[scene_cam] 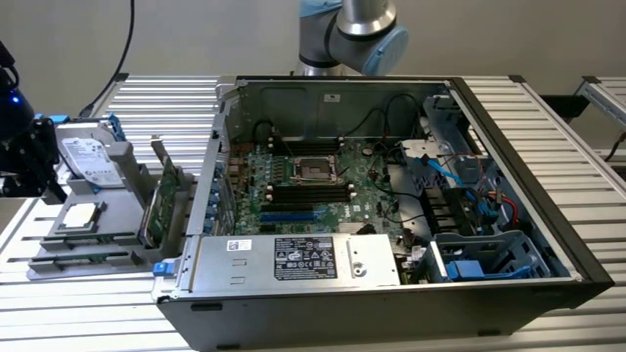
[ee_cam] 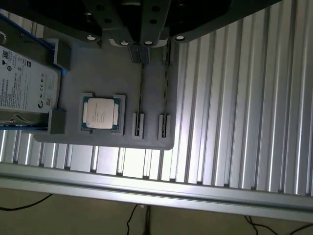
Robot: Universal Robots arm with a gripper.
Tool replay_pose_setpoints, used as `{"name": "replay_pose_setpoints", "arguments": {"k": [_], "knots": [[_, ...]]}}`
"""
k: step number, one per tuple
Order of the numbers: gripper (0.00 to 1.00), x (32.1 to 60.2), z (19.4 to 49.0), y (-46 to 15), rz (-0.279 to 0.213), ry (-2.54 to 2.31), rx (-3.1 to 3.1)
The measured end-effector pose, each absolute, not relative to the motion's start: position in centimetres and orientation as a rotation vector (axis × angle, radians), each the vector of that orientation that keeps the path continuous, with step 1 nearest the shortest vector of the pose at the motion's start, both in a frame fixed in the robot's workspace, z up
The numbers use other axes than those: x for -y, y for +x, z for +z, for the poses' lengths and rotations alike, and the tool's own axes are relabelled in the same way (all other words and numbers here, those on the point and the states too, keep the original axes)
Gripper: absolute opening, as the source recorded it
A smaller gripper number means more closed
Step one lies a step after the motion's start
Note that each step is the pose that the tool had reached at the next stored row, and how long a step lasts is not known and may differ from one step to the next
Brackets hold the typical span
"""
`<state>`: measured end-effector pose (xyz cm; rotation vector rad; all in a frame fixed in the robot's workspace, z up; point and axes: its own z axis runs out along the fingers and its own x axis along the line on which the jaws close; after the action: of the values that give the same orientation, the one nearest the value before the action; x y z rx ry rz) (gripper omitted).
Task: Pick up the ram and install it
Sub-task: 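Pick up the ram and move it above insertion slot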
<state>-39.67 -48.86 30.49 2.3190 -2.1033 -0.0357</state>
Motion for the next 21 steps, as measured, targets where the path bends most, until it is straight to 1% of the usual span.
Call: {"name": "replay_pose_setpoints", "arguments": {"k": [1, 2, 3, 4, 5, 6, 21], "knots": [[0.12, 48.9, 30.5, -39.7, -0.036, 2.319, 2.103], [0.16, 48.9, 30.5, -39.7, -0.036, 2.319, 2.103], [0.16, 48.9, 30.5, -39.7, -0.036, 2.319, 2.103], [0.23, 48.9, 30.5, -39.7, -0.036, 2.319, 2.103], [0.23, 48.9, 30.5, -39.7, -0.036, 2.319, 2.103], [0.30, 48.9, 30.5, -39.7, -0.036, 2.319, 2.103], [0.30, 48.9, 27.8, -39.8, -0.033, 2.319, 2.101]]}}
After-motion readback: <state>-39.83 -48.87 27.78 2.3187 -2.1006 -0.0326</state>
